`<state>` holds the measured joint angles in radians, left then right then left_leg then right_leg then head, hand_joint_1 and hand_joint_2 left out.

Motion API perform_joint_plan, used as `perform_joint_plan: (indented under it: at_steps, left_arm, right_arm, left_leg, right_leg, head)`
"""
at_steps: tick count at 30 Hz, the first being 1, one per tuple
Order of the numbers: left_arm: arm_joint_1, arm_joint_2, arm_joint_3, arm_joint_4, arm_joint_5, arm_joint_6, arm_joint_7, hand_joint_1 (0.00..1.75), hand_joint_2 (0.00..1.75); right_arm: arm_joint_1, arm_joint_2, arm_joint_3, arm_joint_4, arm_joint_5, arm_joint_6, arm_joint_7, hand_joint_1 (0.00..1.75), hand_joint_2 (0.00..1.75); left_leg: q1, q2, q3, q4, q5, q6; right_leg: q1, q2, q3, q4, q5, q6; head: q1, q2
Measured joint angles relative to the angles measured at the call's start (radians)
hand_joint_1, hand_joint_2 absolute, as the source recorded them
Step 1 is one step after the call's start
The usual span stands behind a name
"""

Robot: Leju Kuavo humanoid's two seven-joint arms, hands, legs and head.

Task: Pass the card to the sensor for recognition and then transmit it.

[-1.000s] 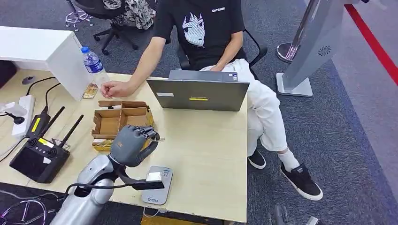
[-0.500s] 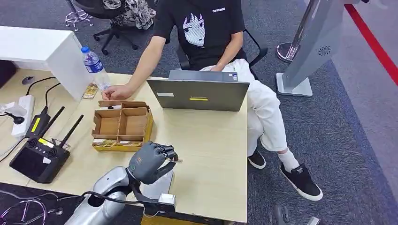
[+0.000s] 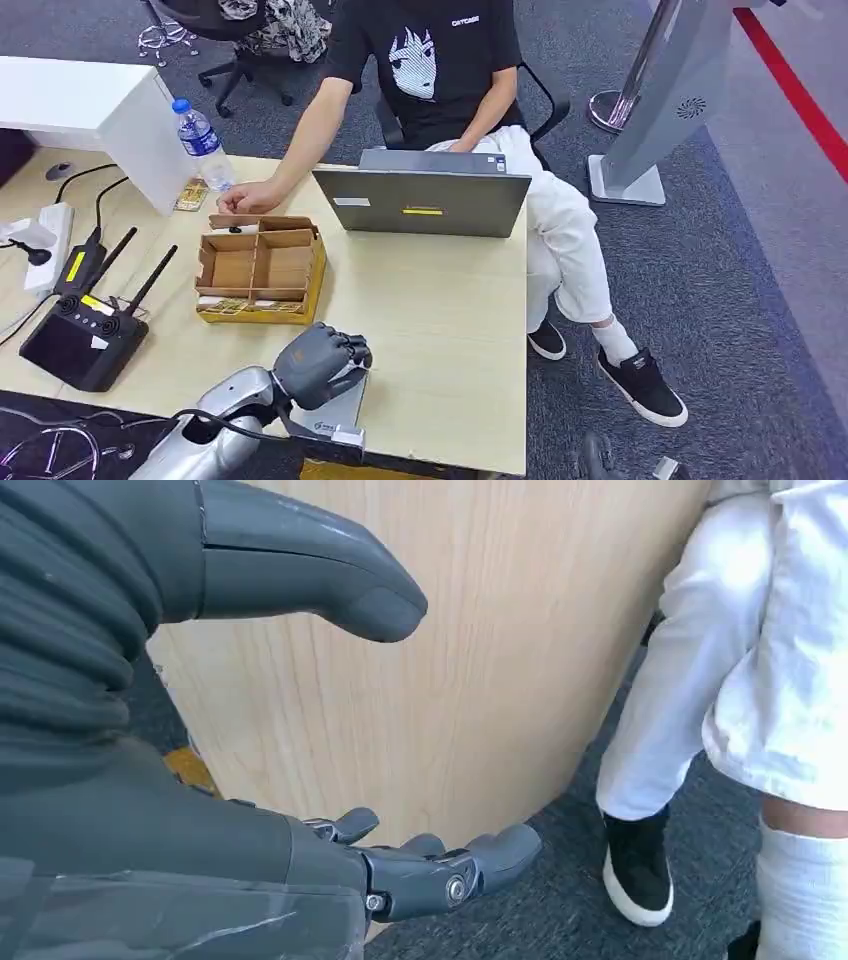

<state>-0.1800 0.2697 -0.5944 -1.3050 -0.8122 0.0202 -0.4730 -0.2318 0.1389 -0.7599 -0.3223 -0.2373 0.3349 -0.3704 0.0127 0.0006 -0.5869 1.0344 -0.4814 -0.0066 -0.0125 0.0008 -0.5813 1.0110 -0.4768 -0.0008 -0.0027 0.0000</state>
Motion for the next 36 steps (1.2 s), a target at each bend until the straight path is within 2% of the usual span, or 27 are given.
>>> perform_joint_plan:
  at_steps: [4, 7, 11, 18, 25, 36]
  left_arm:
    - [-0.003, 0.015, -0.004, 0.005, 0.005, 0.0, 0.0, 1.75, 1.75]
    - [-0.005, 0.016, -0.006, 0.005, 0.002, 0.031, 0.001, 1.75, 1.75]
    - [-0.02, -0.01, -0.007, 0.005, -0.01, 0.09, 0.015, 1.75, 1.75]
    - [-0.088, -0.068, 0.009, 0.005, -0.08, 0.189, 0.087, 1.75, 1.75]
    - [-0.127, -0.111, 0.083, 0.005, -0.101, 0.18, 0.081, 1.75, 1.75]
    - [-0.127, -0.135, 0.113, 0.005, -0.109, 0.18, 0.077, 1.75, 1.75]
  right_arm:
    - [-0.001, -0.001, 0.0, 0.0, 0.0, 0.0, 0.0, 0.0, 1.75]
    - [-0.001, -0.001, 0.0, 0.002, -0.003, 0.0, -0.001, 0.0, 1.75]
    - [-0.001, -0.001, 0.0, 0.004, -0.003, -0.001, -0.002, 0.0, 1.75]
    - [-0.001, -0.001, 0.0, 0.008, 0.002, -0.011, -0.002, 0.0, 1.75]
    - [-0.001, -0.001, 0.0, 0.008, 0.003, -0.013, -0.002, 0.0, 1.75]
    - [-0.001, -0.001, 0.0, 0.009, 0.003, -0.013, -0.001, 0.0, 1.75]
  left_leg:
    - [0.0, 0.0, 0.0, 0.0, 0.0, 0.0]
    - [0.0, 0.0, 0.0, 0.0, 0.0, 0.0]
    - [0.0, 0.0, 0.0, 0.0, 0.0, 0.0]
    - [0.0, 0.0, 0.0, 0.001, 0.0, 0.0]
    - [0.0, 0.0, 0.0, 0.0, 0.0, 0.0]
    - [0.0, 0.0, 0.0, 0.0, 0.0, 0.0]
  right_leg:
    - [0.0, 0.0, 0.0, 0.0, 0.0, 0.0]
    - [0.0, 0.0, 0.0, 0.0, 0.0, 0.0]
    - [0.0, -0.001, 0.0, 0.0, 0.0, 0.0]
    - [0.0, -0.001, 0.0, 0.0, 0.0, 0.0]
    - [0.0, 0.0, 0.0, 0.0, 0.0, 0.0]
    - [0.0, 0.0, 0.0, 0.0, 0.0, 0.0]
  head:
    - [0.0, 0.0]
    - [0.0, 0.0]
    - [0.0, 0.0]
    - [0.0, 0.0]
    - [0.0, 0.0]
    - [0.0, 0.0]
